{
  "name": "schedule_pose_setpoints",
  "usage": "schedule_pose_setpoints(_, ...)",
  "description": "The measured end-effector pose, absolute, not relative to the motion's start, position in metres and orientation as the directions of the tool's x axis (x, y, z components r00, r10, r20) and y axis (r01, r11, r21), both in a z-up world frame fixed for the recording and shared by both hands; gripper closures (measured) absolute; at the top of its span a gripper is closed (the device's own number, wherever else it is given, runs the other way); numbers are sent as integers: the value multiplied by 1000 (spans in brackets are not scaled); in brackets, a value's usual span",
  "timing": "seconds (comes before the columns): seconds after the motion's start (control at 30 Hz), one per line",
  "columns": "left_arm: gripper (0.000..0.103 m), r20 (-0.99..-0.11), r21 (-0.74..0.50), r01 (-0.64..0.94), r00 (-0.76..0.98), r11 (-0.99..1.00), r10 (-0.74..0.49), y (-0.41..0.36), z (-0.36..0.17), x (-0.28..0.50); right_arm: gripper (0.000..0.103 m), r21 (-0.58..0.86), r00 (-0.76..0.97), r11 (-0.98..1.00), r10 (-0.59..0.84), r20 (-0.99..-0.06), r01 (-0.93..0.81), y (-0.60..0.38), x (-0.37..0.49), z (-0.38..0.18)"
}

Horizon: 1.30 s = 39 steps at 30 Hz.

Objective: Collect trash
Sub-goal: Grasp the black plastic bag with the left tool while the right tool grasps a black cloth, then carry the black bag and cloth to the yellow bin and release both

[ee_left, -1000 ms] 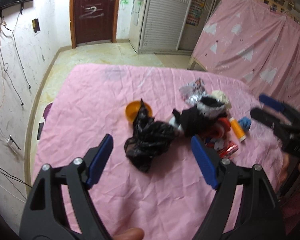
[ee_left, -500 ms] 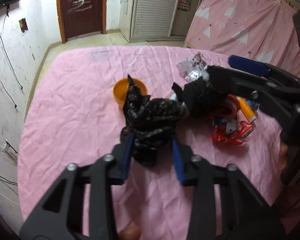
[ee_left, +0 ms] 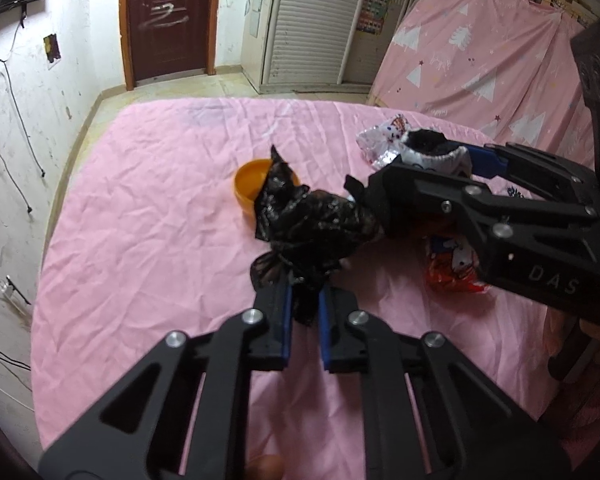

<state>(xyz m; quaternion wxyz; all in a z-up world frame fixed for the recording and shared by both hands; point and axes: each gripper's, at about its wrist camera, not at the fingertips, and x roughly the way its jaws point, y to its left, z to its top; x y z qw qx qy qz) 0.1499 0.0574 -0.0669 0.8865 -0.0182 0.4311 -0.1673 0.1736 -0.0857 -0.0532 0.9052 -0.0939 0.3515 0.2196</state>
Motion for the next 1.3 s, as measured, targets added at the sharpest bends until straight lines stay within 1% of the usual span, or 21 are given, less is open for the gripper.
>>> schedule_pose_setpoints(0.33, 93, -695, -148, 283, 652, 947, -304, 55, -26, 127, 65, 34, 717, 889, 391, -576, -457, -108, 150, -23)
schedule_pose_setpoints(0.6, 93, -666, -114, 304, 683, 946, -299, 29, 0, 112, 65, 93, 773, 912, 391, -500, -401, -158, 130, -4)
schedule_pose_setpoints(0.97, 93, -658, -60, 389, 677, 919, -330, -34, 16, 95, 65, 186, 852, 947, 317, -416, -262, -266, 88, 2)
schedule_pose_setpoints(1.17, 93, -663, -30, 453, 658, 891, -357, -82, 22, 87, 64, 230, 894, 961, 232, -384, -151, -334, 60, -3)
schedule_pose_setpoints(1.3, 93, -667, -12, 502, 641, 865, -381, -115, 25, 82, 64, 255, 909, 965, 164, -382, -67, -378, 42, -12)
